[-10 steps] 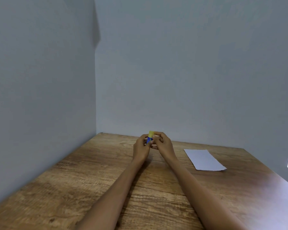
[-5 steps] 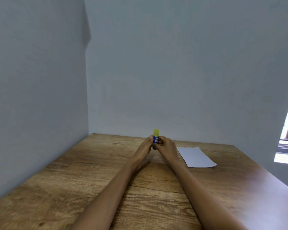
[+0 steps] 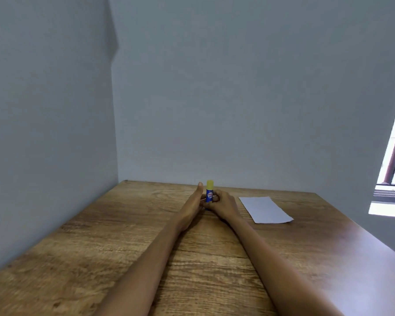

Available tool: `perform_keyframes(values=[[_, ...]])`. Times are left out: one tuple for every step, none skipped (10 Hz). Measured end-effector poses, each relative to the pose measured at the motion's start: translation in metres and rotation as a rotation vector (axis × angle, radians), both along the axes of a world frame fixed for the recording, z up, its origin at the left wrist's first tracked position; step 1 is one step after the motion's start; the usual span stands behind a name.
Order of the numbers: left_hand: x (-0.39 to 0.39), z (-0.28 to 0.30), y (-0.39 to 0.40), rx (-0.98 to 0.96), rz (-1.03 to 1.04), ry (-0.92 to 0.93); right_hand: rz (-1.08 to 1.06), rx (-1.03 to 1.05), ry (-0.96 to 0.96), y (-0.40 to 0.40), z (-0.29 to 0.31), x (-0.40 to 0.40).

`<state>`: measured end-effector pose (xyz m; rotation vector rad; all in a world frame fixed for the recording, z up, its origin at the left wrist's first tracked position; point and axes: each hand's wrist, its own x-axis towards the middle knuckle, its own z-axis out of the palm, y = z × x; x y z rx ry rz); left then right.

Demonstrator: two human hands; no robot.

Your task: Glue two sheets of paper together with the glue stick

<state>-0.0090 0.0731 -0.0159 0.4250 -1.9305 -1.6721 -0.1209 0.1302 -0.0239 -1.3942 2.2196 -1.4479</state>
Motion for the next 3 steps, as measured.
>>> perform_keyframes(values=[[0.003,0.001,0.000,0.005,0.061,-0.015,0.015,0.076,-0.060,0.002,0.001,-0.001],[0.012,-0.004,0.000,-0.140,0.154,-0.036,0.019,0.136,-0.073,0.010,0.000,0.001],[0.030,-0.008,0.006,-0.510,0.299,-0.160,-0.009,0.151,0.068,0.033,0.003,0.014]])
